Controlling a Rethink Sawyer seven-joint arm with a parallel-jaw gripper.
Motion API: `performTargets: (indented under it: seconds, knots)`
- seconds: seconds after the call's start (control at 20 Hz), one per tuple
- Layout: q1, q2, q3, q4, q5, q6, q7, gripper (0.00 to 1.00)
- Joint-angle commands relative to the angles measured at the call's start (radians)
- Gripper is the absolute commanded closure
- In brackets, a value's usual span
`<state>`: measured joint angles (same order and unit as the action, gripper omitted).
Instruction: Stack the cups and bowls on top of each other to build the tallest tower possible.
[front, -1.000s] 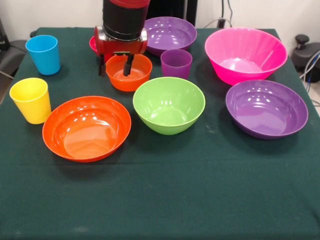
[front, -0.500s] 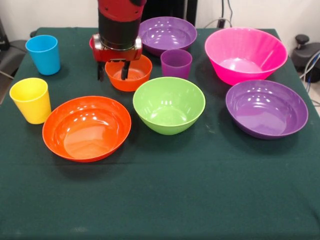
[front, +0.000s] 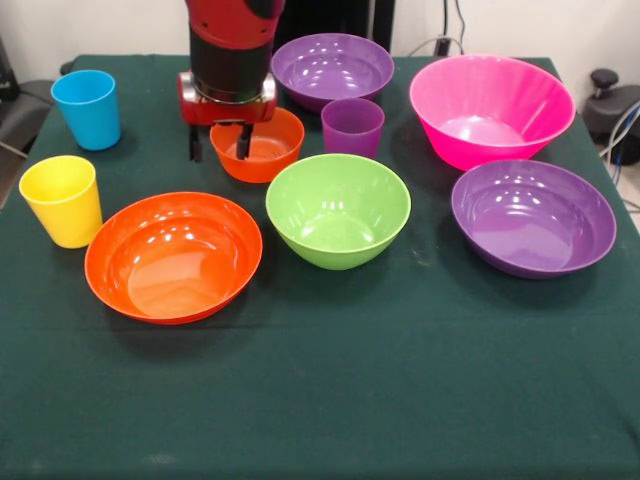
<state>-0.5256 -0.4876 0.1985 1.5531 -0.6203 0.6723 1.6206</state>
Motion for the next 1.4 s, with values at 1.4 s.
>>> performTargets:
  seconds: [1.4]
  knots:
    - [-0.1,-0.087,0.062,0.234,-0.18,0.026,-0.206,0.0]
